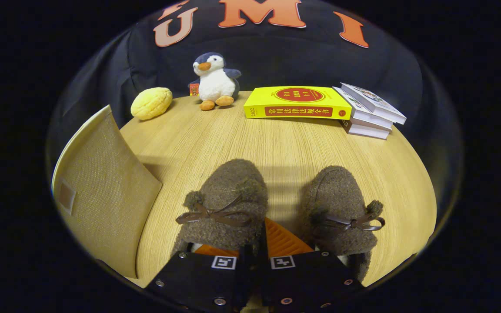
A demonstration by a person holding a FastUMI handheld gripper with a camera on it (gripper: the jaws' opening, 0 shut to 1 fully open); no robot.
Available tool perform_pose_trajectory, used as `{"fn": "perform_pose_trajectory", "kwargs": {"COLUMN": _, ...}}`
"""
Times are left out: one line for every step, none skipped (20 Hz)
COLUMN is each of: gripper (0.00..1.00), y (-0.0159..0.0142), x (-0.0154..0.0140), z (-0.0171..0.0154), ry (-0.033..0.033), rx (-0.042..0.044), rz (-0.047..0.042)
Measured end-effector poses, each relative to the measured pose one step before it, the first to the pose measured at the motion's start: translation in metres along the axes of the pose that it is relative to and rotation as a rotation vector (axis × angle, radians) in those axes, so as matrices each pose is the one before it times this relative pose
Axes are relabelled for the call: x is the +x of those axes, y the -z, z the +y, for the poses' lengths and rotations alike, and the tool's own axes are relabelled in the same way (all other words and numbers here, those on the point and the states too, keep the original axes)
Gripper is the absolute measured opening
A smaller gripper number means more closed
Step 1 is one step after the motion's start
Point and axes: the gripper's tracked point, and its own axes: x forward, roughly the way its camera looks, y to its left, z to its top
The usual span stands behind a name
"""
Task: Open the storage box then place both shoes into the box .Put the left shoe in first, then the right shoe, with the right side of both shoes facing outward in a uniform manner.
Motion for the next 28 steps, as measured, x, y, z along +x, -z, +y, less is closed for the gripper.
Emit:
{"fn": "perform_pose_trajectory", "kwargs": {"gripper": 0.11, "y": -0.00024, "x": 0.00019, "z": -0.00029, "ry": -0.00779, "rx": 0.02786, "rz": 0.00912}}
{"fn": "perform_pose_trajectory", "kwargs": {"gripper": 0.07, "y": 0.00042, "x": -0.00164, "z": -0.00059, "ry": -0.00203, "rx": 0.02781, "rz": 0.01226}}
{"fn": "perform_pose_trajectory", "kwargs": {"gripper": 0.05, "y": -0.00086, "x": -0.00361, "z": -0.00210, "ry": 0.00674, "rx": 0.02093, "rz": 0.00934}}
{"fn": "perform_pose_trajectory", "kwargs": {"gripper": 0.04, "y": -0.00432, "x": -0.00462, "z": -0.00097, "ry": 0.00072, "rx": 0.01313, "rz": -0.00374}}
{"fn": "perform_pose_trajectory", "kwargs": {"gripper": 0.04, "y": -0.00658, "x": -0.00691, "z": 0.00087, "ry": -0.00162, "rx": 0.01548, "rz": -0.01344}}
{"fn": "perform_pose_trajectory", "kwargs": {"gripper": 0.04, "y": -0.00601, "x": -0.00956, "z": 0.00100, "ry": 0.00094, "rx": 0.02095, "rz": -0.01248}}
{"fn": "perform_pose_trajectory", "kwargs": {"gripper": 0.04, "y": -0.00688, "x": -0.00952, "z": 0.00320, "ry": -0.00292, "rx": 0.01688, "rz": -0.00948}}
{"fn": "perform_pose_trajectory", "kwargs": {"gripper": 0.04, "y": -0.00726, "x": -0.01017, "z": 0.00462, "ry": -0.00706, "rx": 0.01107, "rz": -0.01047}}
{"fn": "perform_pose_trajectory", "kwargs": {"gripper": 0.04, "y": -0.00726, "x": -0.01098, "z": 0.00519, "ry": -0.00826, "rx": 0.00832, "rz": -0.00813}}
{"fn": "perform_pose_trajectory", "kwargs": {"gripper": 0.04, "y": -0.00824, "x": -0.01098, "z": 0.00518, "ry": -0.00881, "rx": 0.00902, "rz": -0.01280}}
{"fn": "perform_pose_trajectory", "kwargs": {"gripper": 0.04, "y": -0.00887, "x": -0.01109, "z": 0.00603, "ry": -0.00623, "rx": 0.01066, "rz": -0.01296}}
{"fn": "perform_pose_trajectory", "kwargs": {"gripper": 0.04, "y": -0.00836, "x": -0.01140, "z": 0.00580, "ry": -0.00360, "rx": 0.00920, "rz": -0.01114}}
{"fn": "perform_pose_trajectory", "kwargs": {"gripper": 0.04, "y": -0.00754, "x": -0.01083, "z": 0.00548, "ry": 0.00166, "rx": 0.00971, "rz": -0.00551}}
{"fn": "perform_pose_trajectory", "kwargs": {"gripper": 0.04, "y": -0.00713, "x": -0.01038, "z": 0.00756, "ry": -0.00379, "rx": 0.00324, "rz": -0.00800}}
{"fn": "perform_pose_trajectory", "kwargs": {"gripper": 0.04, "y": -0.00799, "x": -0.00927, "z": 0.00902, "ry": -0.00592, "rx": -0.00138, "rz": -0.00791}}
{"fn": "perform_pose_trajectory", "kwargs": {"gripper": 0.04, "y": -0.00508, "x": -0.00948, "z": 0.00998, "ry": -0.00953, "rx": 0.00037, "rz": -0.00445}}
{"fn": "perform_pose_trajectory", "kwargs": {"gripper": 0.04, "y": -0.00585, "x": -0.00740, "z": 0.01168, "ry": -0.01126, "rx": 0.00496, "rz": -0.00226}}
{"fn": "perform_pose_trajectory", "kwargs": {"gripper": 0.04, "y": -0.00533, "x": -0.00713, "z": 0.01362, "ry": -0.01601, "rx": 0.00363, "rz": -0.00378}}
{"fn": "perform_pose_trajectory", "kwargs": {"gripper": 0.04, "y": -0.00352, "x": -0.00579, "z": 0.01467, "ry": -0.01777, "rx": -0.00295, "rz": 0.00028}}
{"fn": "perform_pose_trajectory", "kwargs": {"gripper": 0.04, "y": -0.00286, "x": -0.00462, "z": 0.01409, "ry": -0.01275, "rx": -0.00579, "rz": -0.00113}}
{"fn": "perform_pose_trajectory", "kwargs": {"gripper": 0.04, "y": -0.00181, "x": -0.00261, "z": 0.01477, "ry": -0.00936, "rx": -0.01254, "rz": 0.00178}}
{"fn": "perform_pose_trajectory", "kwargs": {"gripper": 0.04, "y": 0.00107, "x": -0.00091, "z": 0.01427, "ry": -0.00777, "rx": -0.01391, "rz": 0.00389}}
{"fn": "perform_pose_trajectory", "kwargs": {"gripper": 0.04, "y": 0.00205, "x": 0.00205, "z": 0.01556, "ry": -0.00674, "rx": -0.01058, "rz": 0.00622}}
{"fn": "perform_pose_trajectory", "kwargs": {"gripper": 0.04, "y": 0.00364, "x": 0.00321, "z": 0.01522, "ry": -0.01183, "rx": -0.01238, "rz": 0.00894}}
{"fn": "perform_pose_trajectory", "kwargs": {"gripper": 0.04, "y": 0.00545, "x": 0.00550, "z": 0.01550, "ry": -0.00933, "rx": -0.00511, "rz": 0.01242}}
{"fn": "perform_pose_trajectory", "kwargs": {"gripper": 0.04, "y": 0.00841, "x": 0.00563, "z": 0.01420, "ry": -0.00866, "rx": -0.00581, "rz": 0.02049}}
{"fn": "perform_pose_trajectory", "kwargs": {"gripper": 0.04, "y": 0.00907, "x": 0.00754, "z": 0.01614, "ry": -0.00977, "rx": -0.00324, "rz": 0.02355}}
{"fn": "perform_pose_trajectory", "kwargs": {"gripper": 0.04, "y": 0.01029, "x": 0.00975, "z": 0.01445, "ry": -0.00803, "rx": -0.00653, "rz": 0.02332}}
